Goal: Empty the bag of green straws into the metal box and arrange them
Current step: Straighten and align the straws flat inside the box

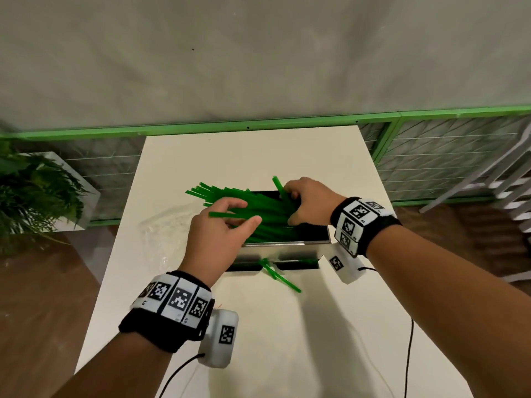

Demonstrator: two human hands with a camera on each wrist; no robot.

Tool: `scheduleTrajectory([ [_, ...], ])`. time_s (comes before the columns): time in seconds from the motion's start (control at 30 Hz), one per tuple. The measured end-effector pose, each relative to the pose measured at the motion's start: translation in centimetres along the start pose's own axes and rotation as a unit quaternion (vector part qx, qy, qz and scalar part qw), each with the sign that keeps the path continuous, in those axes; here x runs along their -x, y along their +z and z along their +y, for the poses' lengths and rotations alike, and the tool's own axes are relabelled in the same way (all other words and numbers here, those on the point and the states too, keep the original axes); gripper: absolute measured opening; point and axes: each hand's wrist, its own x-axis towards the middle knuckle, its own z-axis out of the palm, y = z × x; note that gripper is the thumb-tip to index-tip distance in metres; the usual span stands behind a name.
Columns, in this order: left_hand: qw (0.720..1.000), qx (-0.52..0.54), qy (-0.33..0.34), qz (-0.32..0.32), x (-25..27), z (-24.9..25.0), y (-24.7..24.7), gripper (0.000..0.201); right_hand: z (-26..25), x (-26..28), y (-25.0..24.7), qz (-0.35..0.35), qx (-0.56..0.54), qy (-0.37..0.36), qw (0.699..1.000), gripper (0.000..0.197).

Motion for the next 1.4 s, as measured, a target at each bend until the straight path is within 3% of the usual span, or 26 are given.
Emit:
scheduleTrajectory([
  [0.17, 0.993, 0.086, -0.068, 0.038, -0.3, 0.3, -0.5, 0.049, -0.3, 0.5, 1.6, 0.055, 0.038, -0.049, 0.997, 0.015],
  [0.23, 0.988, 0.127, -0.083, 0.042, -0.5, 0.0, -1.0, 0.041, -0.8, 0.6, 1.6, 0.067, 0.036, -0.06, 0.995, 0.018],
  [0.37, 0.991, 0.117, -0.048, 0.039, -1.1, -0.6, -1.9, 0.01, -2.3, 1.1, 1.1, 0.088, 0.069, -0.097, 0.989, 0.017],
  [0.5, 0.994, 0.099, -0.033, 0.031, -1.4, -1.4, -2.4, 0.007, -4.3, 1.4, 1.2, 0.113, 0.12, -0.156, 0.974, 0.014],
  [0.6, 0.994, 0.104, -0.03, 0.027, -1.5, -1.8, -2.7, 0.019, -5.0, 1.6, 2.1, 0.079, 0.16, -0.148, 0.973, 0.022],
  [0.67, 0.996, 0.074, -0.012, 0.039, -1.3, -2.3, -2.9, 0.031, -4.7, 1.9, 2.7, 0.067, 0.157, -0.117, 0.978, 0.037],
  [0.77, 0.993, -0.024, 0.091, 0.071, -0.5, -3.6, -3.5, 0.05, -3.6, 3.4, 3.6, 0.167, 0.055, -0.095, 0.98, 0.042],
  [0.83, 0.964, -0.142, 0.211, 0.076, 0.0, -4.7, -3.8, 0.065, -2.8, 5.8, 4.9, 0.273, -0.035, -0.115, 0.954, 0.024],
  [0.9, 0.913, -0.27, 0.301, 0.052, 0.1, -5.2, -3.5, 0.081, -1.8, 8.7, 7.7, 0.299, -0.074, -0.116, 0.944, 0.009],
  [1.0, 0.832, -0.403, 0.381, -0.02, -0.6, -5.2, -2.1, 0.103, -0.1, 10.7, 13.4, 0.151, -0.023, -0.043, 0.987, 0.017],
  [1.07, 0.782, -0.474, 0.399, -0.067, -1.7, -5.3, -1.1, 0.109, 0.6, 9.8, 16.4, 0.066, 0.045, 0.009, 0.997, 0.034],
  [1.17, 0.734, -0.54, 0.399, -0.101, -3.0, -5.2, -0.6, 0.11, 0.2, 7.2, 19.1, 0.061, 0.067, 0.063, 0.994, 0.05],
  [1.3, 0.696, -0.595, 0.382, -0.123, -4.3, -5.5, -0.1, 0.108, -0.8, 4.4, 21.4, 0.122, 0.051, 0.168, 0.977, 0.032],
  [1.4, 0.683, -0.612, 0.376, -0.131, -4.9, -5.7, -0.2, 0.105, -1.4, 3.3, 22.0, 0.127, 0.075, 0.184, 0.972, 0.015],
])
